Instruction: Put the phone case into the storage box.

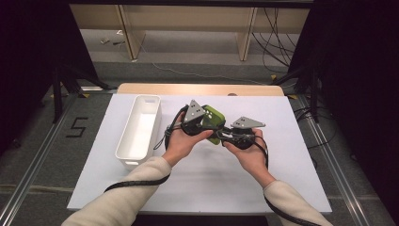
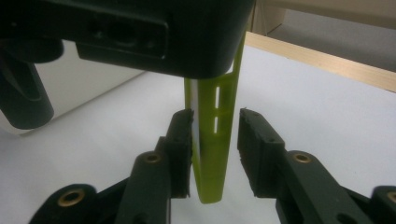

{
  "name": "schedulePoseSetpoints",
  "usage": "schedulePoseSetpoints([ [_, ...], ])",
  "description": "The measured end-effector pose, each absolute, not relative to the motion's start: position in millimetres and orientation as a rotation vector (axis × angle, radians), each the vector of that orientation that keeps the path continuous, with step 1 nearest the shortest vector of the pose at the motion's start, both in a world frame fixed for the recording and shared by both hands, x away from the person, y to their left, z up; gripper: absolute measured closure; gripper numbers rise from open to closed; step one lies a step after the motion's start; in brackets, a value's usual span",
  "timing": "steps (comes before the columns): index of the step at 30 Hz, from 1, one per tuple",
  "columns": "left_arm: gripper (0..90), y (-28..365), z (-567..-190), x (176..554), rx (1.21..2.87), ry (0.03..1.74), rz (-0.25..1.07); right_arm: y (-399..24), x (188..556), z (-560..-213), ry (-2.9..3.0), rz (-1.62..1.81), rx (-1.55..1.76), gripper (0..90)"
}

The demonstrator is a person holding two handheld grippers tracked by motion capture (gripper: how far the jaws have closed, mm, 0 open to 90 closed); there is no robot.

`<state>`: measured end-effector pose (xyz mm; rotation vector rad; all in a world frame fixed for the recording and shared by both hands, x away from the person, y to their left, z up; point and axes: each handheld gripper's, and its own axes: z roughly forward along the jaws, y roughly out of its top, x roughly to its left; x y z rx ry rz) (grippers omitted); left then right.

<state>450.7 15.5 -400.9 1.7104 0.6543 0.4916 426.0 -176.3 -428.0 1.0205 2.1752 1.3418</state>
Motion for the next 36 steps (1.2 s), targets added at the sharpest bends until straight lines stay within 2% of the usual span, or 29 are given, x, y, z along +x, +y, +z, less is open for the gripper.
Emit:
schedulePoseSetpoints([
  [7, 16.0, 17, -398, 451, 1.702, 0.655, 0.498, -178, 426, -427, 2.177, 1.382, 1.013, 53.4],
  [13, 16.0, 20, -396, 451, 1.692, 0.658, 0.501, -177, 426, -428, 2.177, 1.403, 0.995, 36.5],
  [23, 16.1, 22, -392, 451, 1.684, 0.656, 0.507, -176, 424, -430, 2.181, 1.417, 0.974, 16.5],
  [36, 16.1, 28, -387, 450, 1.672, 0.662, 0.52, -182, 421, -427, 2.162, 1.429, 0.955, 15.8],
])
